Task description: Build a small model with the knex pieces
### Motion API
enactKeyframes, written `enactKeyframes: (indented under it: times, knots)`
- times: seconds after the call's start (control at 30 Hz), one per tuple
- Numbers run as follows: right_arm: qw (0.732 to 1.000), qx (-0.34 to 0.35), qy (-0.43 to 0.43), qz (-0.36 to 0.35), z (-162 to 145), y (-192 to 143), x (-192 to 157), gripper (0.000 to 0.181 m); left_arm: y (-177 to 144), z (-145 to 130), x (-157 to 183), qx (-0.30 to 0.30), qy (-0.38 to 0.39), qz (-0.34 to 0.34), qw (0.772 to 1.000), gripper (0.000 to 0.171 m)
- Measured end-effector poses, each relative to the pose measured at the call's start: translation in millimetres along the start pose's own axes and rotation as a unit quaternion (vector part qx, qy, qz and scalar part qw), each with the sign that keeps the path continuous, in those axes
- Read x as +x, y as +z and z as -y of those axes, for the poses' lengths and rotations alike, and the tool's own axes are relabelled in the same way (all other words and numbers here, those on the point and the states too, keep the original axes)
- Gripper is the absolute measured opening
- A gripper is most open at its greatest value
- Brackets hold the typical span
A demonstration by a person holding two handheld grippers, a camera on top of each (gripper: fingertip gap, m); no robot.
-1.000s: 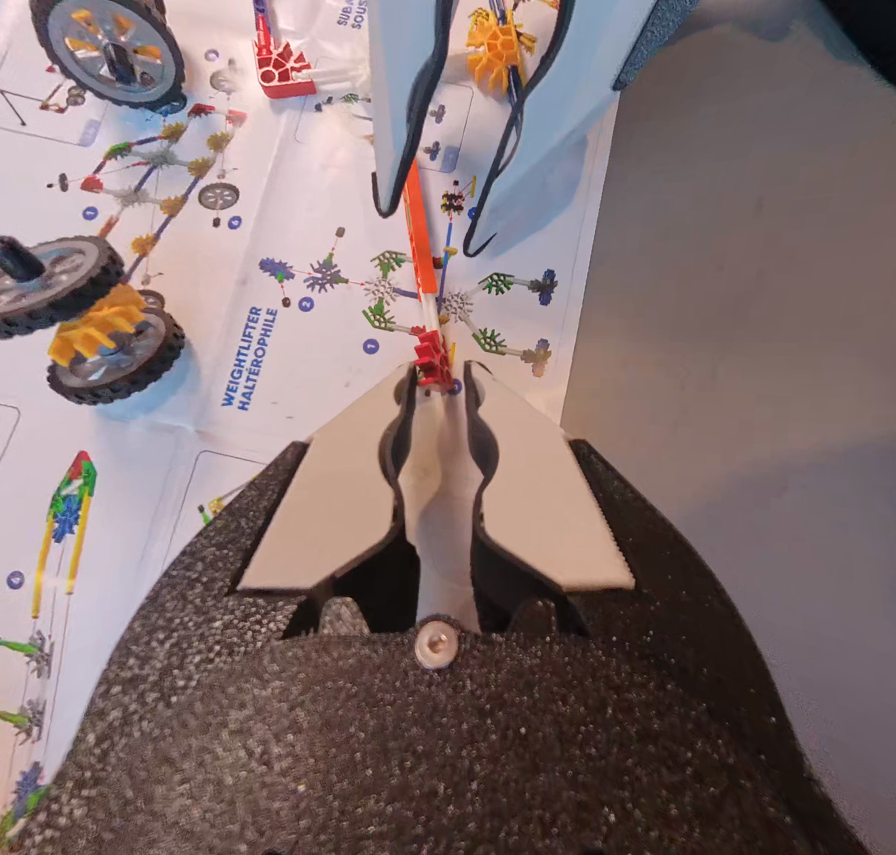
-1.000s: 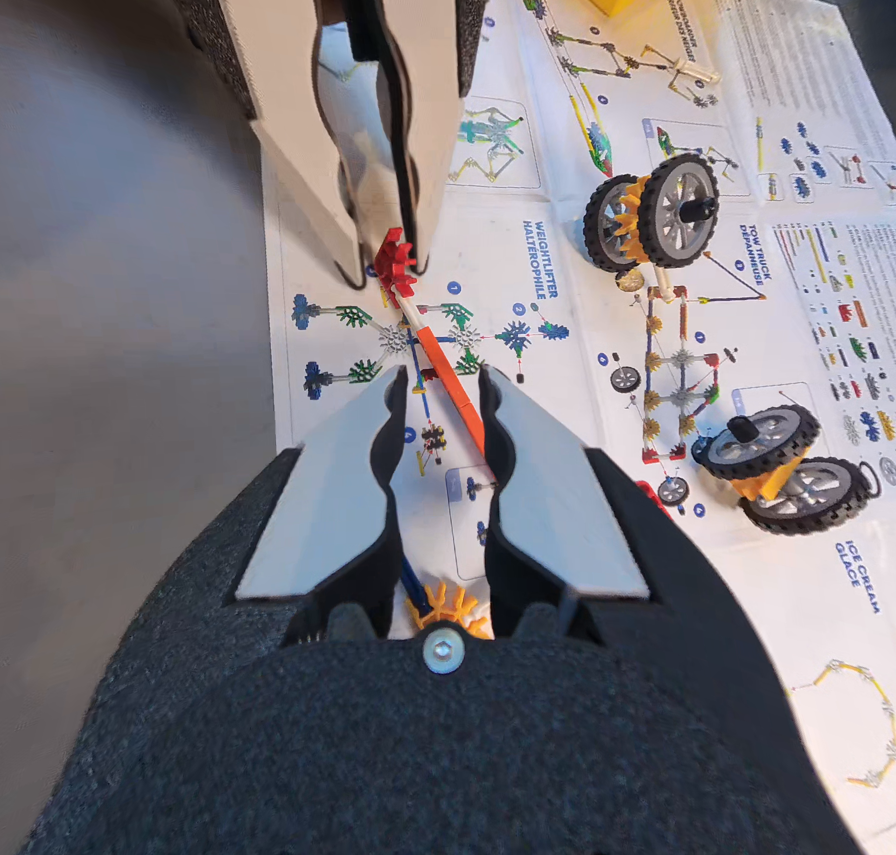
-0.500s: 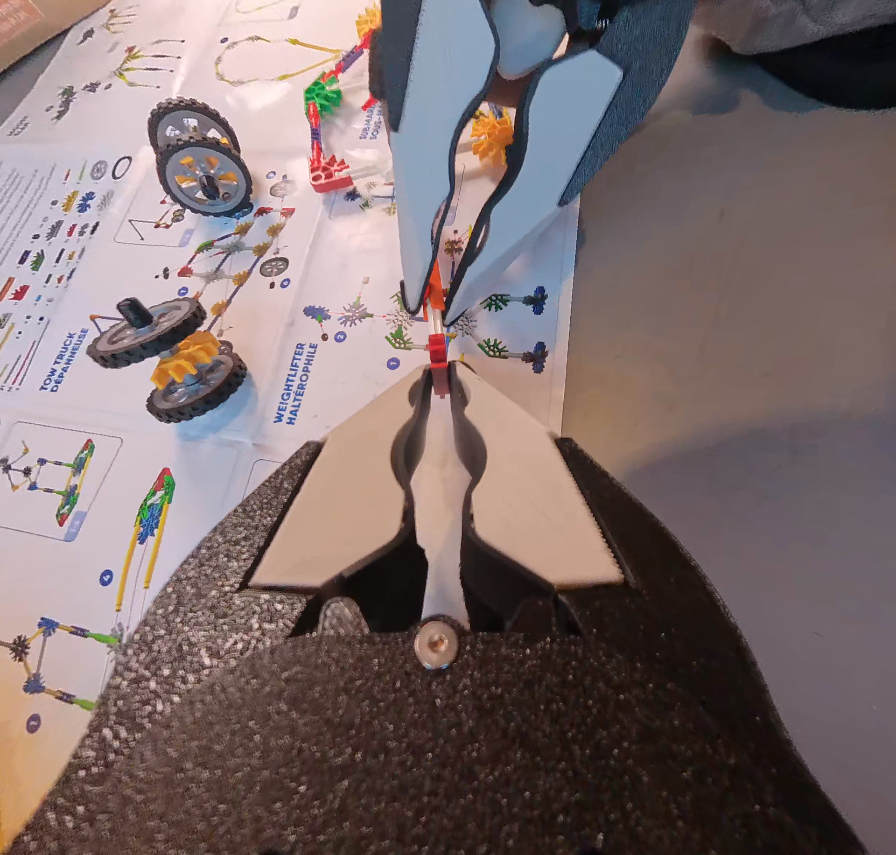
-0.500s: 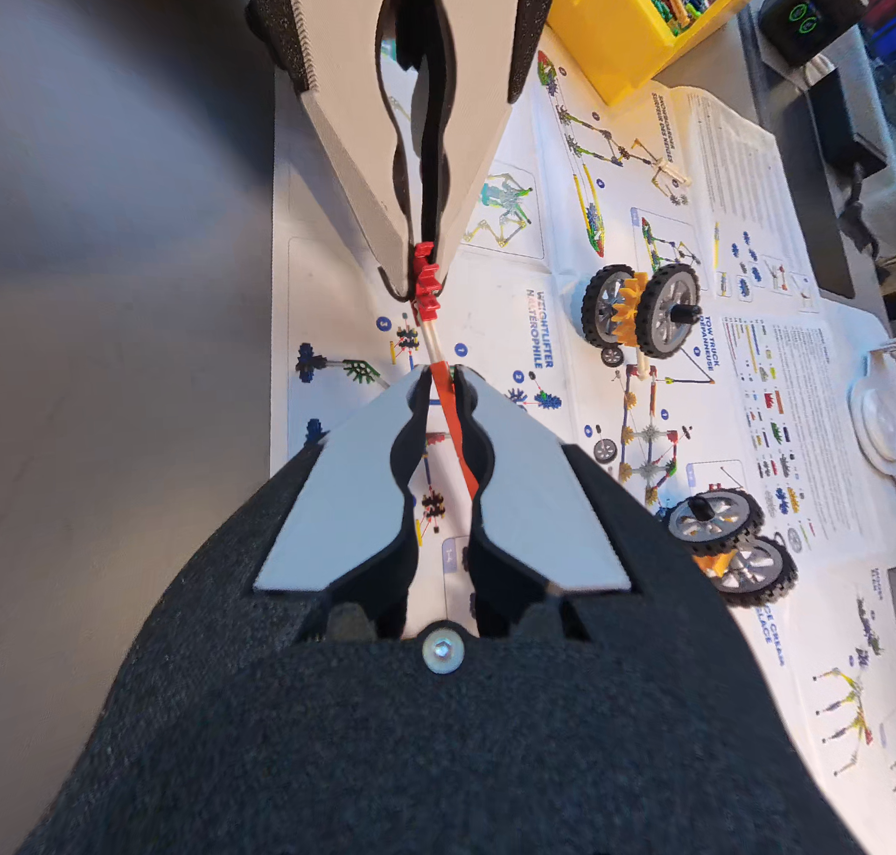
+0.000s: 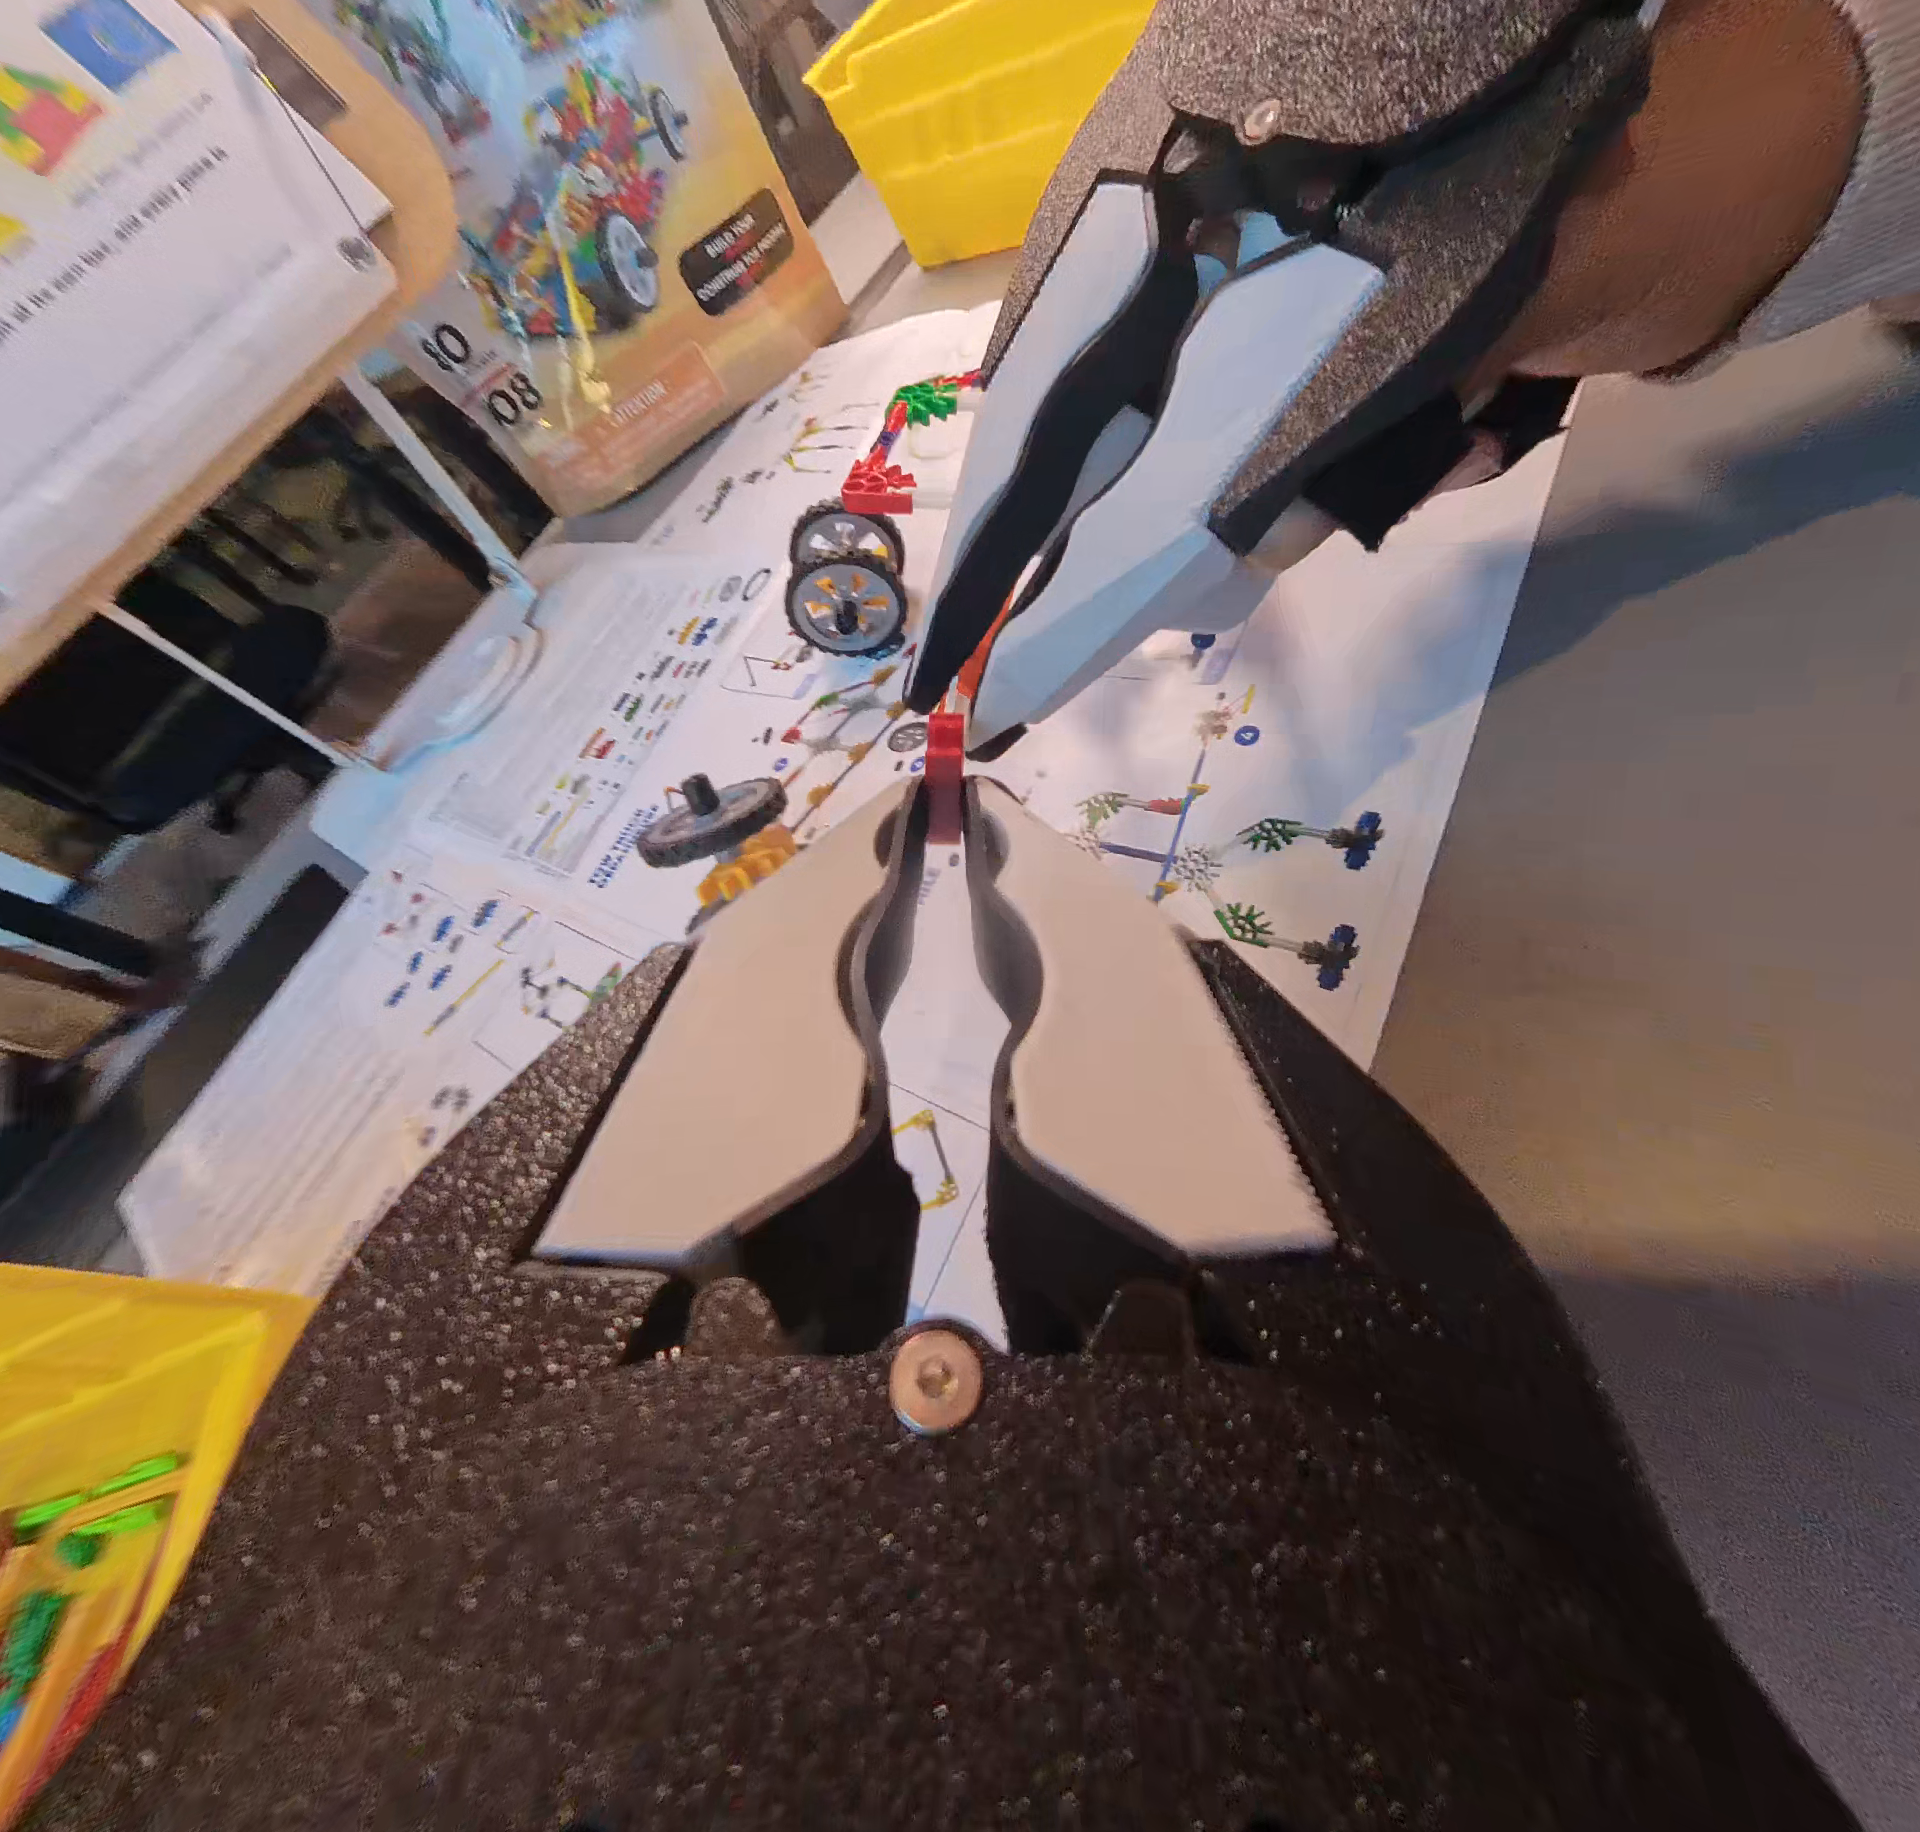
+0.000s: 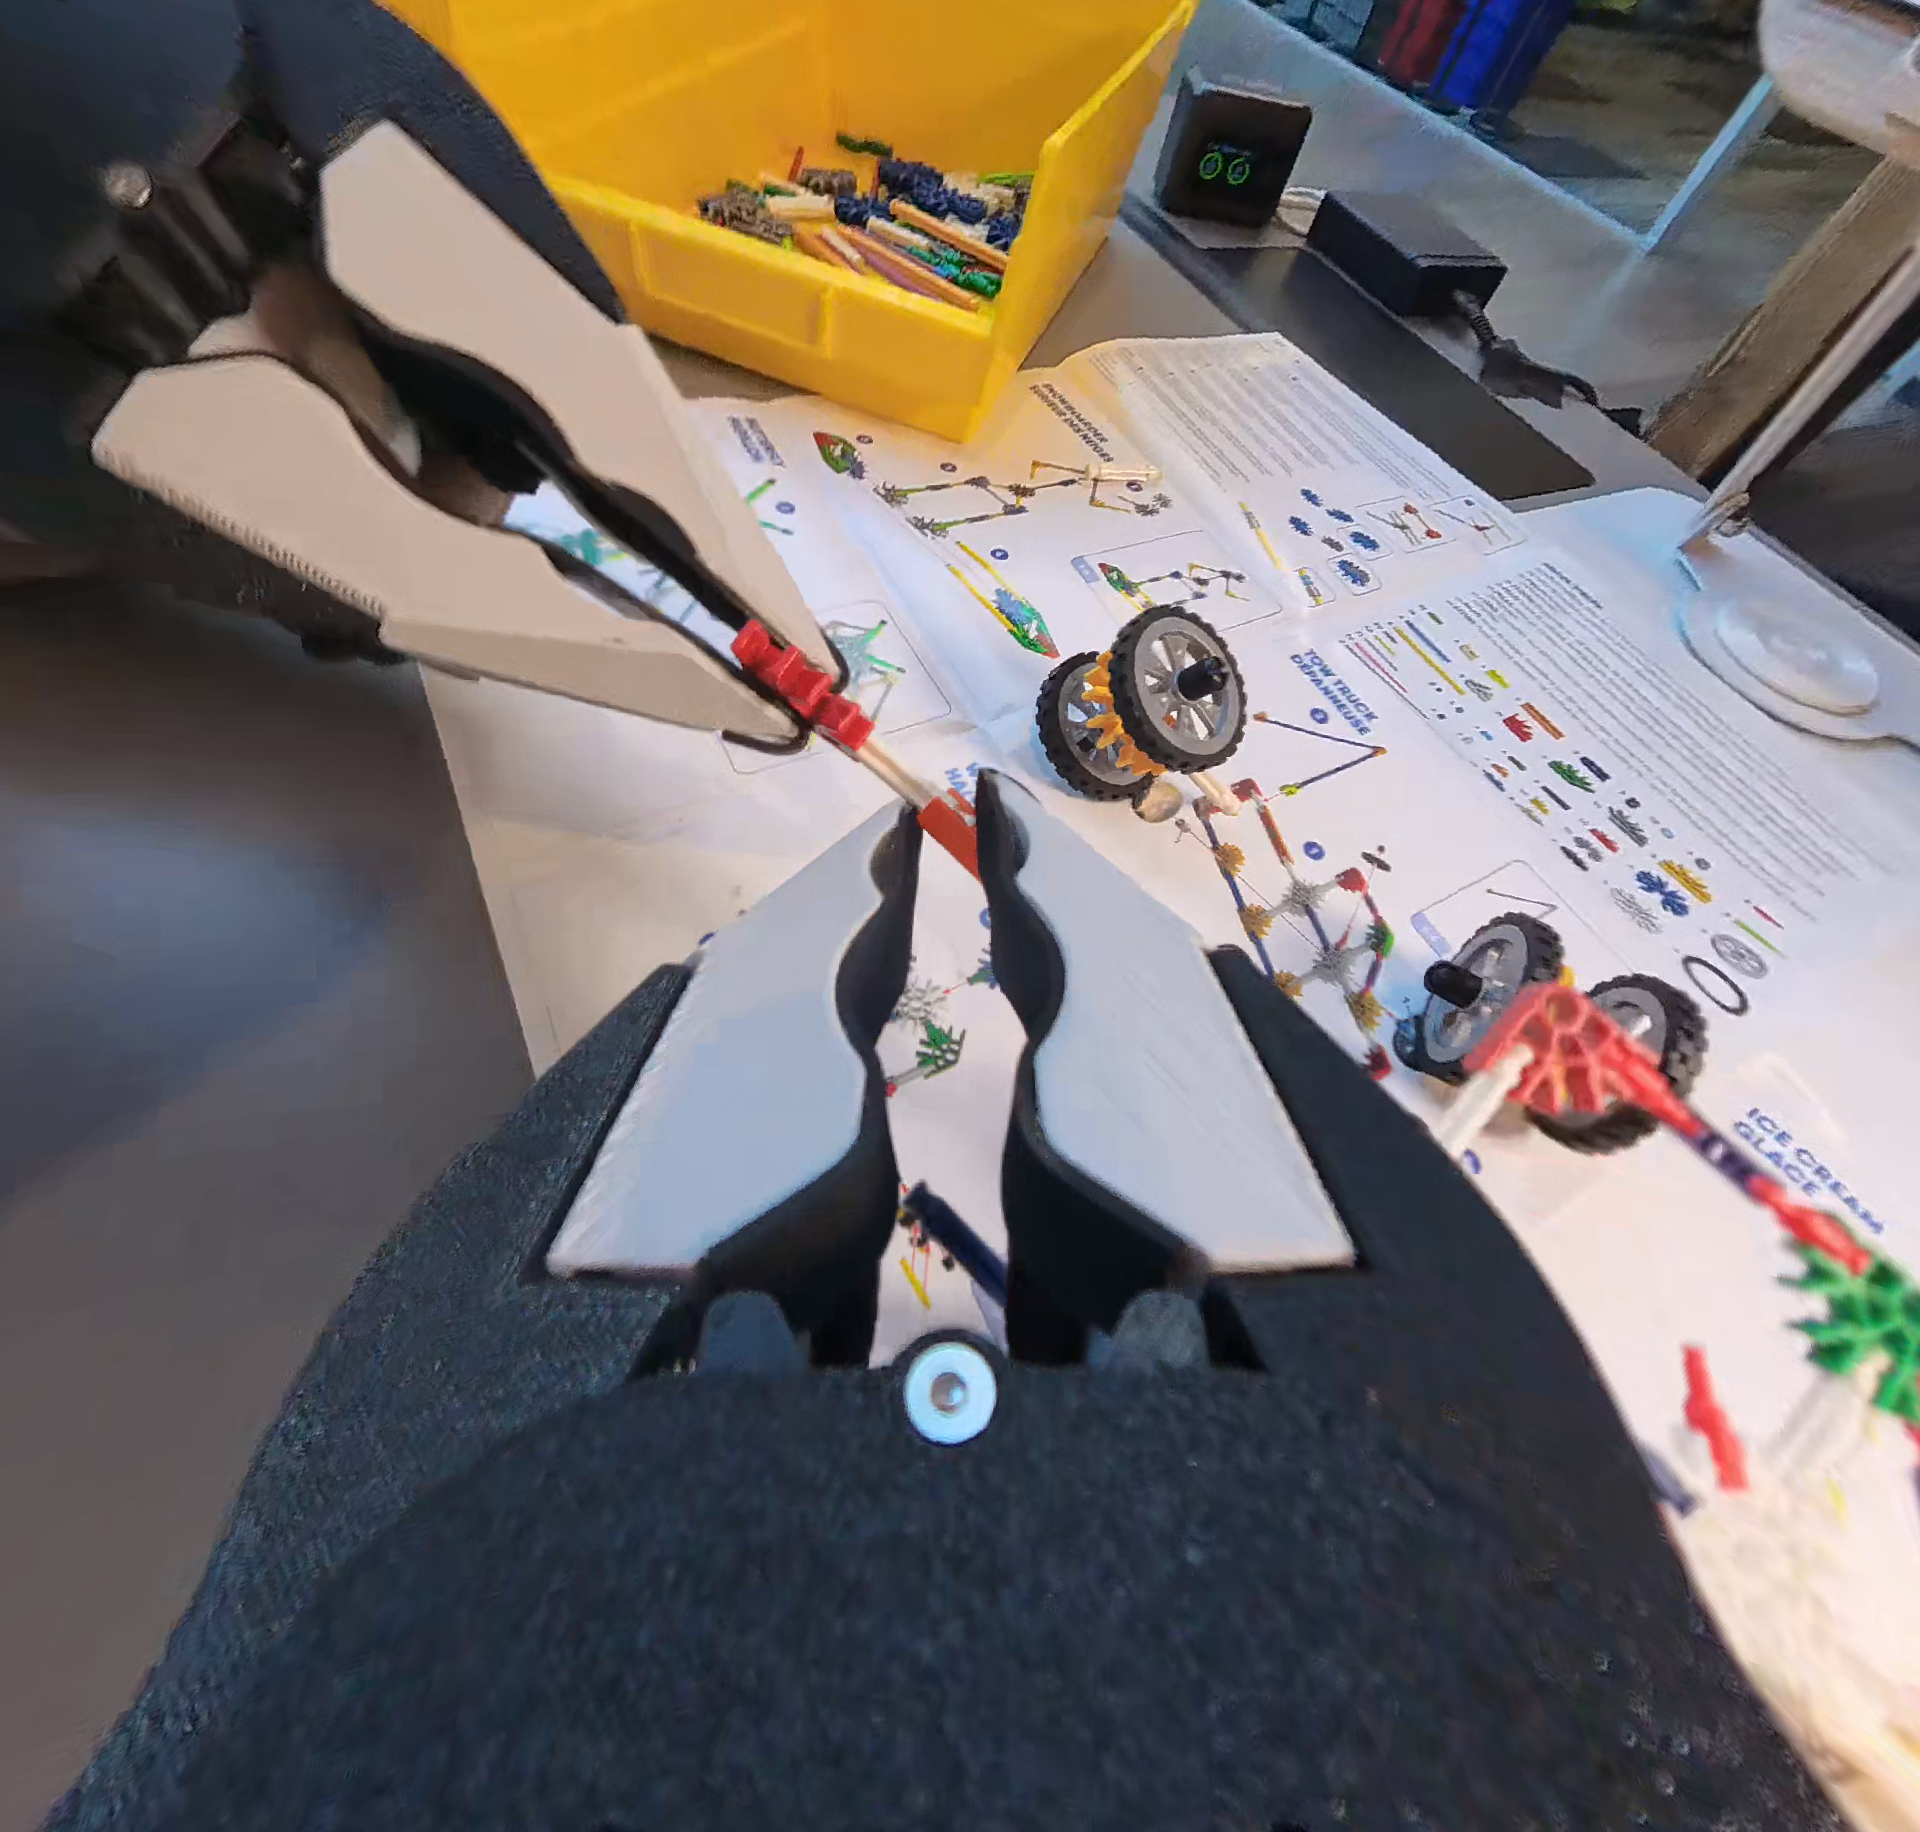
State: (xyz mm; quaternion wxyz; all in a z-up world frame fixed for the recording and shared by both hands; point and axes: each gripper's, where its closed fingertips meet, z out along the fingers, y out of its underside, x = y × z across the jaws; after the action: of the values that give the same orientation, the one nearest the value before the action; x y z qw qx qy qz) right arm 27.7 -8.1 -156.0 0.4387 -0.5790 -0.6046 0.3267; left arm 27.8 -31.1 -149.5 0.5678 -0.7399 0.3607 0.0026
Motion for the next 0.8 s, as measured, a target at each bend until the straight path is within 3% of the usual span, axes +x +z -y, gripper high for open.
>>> enactKeyframes:
  times: [0.13,0.23,0.33,0.43,0.6,0.73,0.8]
  knots:
    - [0.999,0.020,0.043,-0.002,4,-4,3,0.007,0,8,1,-0.002,0.117,0.071,0.991,0.004]
    - [0.999,0.024,0.046,0.003,4,-8,1,0.006,0,12,4,0.006,0.133,0.064,0.989,0.004]
    - [0.999,0.022,0.028,0.029,3,-11,-5,0.007,-4,16,6,0.040,0.052,-0.008,0.998,0.004]
    - [0.997,0.021,-0.042,0.054,5,-15,-14,0.008,-10,21,9,0.075,-0.062,-0.100,0.990,0.003]
    - [0.987,0.016,-0.152,0.044,12,-20,-21,0.009,-17,30,10,0.104,-0.194,-0.186,0.958,0.003]
    - [0.980,0.002,-0.178,0.091,9,-21,-38,0.003,-21,30,18,0.098,-0.245,-0.260,0.929,0.003]
    - [0.982,0.021,-0.144,0.121,15,-24,-46,0.002,-26,33,18,0.112,-0.284,-0.296,0.905,0.003]
